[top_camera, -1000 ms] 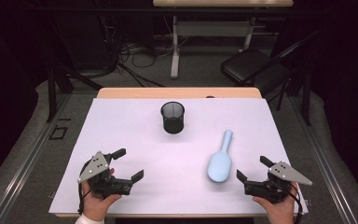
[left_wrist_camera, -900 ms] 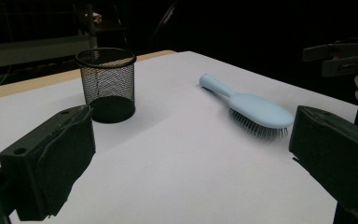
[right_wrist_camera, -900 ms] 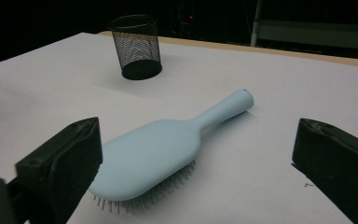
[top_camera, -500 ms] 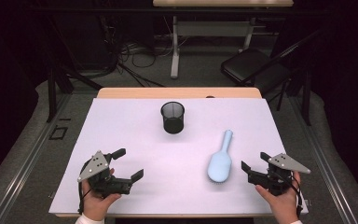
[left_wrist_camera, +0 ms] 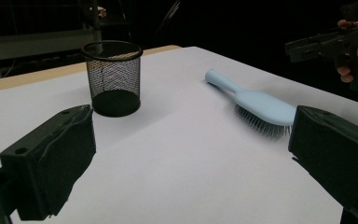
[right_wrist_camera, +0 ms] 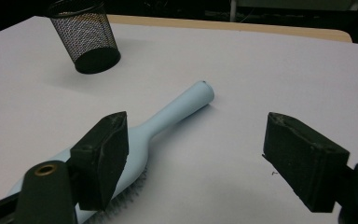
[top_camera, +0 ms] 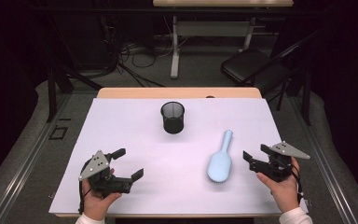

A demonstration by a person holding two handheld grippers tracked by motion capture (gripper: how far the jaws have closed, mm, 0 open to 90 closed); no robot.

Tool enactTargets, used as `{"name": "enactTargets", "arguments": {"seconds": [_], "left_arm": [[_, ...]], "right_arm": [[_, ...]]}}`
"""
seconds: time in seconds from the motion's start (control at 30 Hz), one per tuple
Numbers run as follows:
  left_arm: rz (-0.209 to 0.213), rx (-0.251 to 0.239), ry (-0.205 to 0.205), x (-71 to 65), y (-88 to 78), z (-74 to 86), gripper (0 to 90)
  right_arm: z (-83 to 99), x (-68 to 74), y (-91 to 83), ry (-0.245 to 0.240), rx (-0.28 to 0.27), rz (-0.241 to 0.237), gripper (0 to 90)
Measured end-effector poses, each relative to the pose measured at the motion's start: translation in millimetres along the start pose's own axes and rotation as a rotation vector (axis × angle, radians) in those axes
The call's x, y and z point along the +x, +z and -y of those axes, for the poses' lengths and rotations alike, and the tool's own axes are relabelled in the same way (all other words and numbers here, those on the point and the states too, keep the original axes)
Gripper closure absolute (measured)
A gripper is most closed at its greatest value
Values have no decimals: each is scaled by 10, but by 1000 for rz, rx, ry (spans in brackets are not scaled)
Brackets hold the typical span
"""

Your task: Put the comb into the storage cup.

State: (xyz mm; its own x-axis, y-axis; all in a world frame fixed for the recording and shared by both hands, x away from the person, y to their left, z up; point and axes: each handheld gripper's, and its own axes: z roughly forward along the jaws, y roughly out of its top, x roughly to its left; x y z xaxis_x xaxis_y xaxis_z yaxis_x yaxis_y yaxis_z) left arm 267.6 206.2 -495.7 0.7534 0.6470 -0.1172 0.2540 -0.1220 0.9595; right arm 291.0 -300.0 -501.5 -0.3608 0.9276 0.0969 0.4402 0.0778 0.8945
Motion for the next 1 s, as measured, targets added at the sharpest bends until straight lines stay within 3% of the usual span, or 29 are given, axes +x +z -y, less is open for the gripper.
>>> {"name": "enactTargets", "arguments": {"seconds": [0.27,0.67,1.0], "left_arm": [[-1,-2,-3,3,-12,-1,8],[-6,-3,-13,27,-5,2,8],[-2,-7,-12,26,20,-6,8]], "right_arm": [[-223,1,114,-47,41,-11,218],[-494,-91,302,-37,88,-19,269],[-649,20,521,-71,125,-45,308]]}}
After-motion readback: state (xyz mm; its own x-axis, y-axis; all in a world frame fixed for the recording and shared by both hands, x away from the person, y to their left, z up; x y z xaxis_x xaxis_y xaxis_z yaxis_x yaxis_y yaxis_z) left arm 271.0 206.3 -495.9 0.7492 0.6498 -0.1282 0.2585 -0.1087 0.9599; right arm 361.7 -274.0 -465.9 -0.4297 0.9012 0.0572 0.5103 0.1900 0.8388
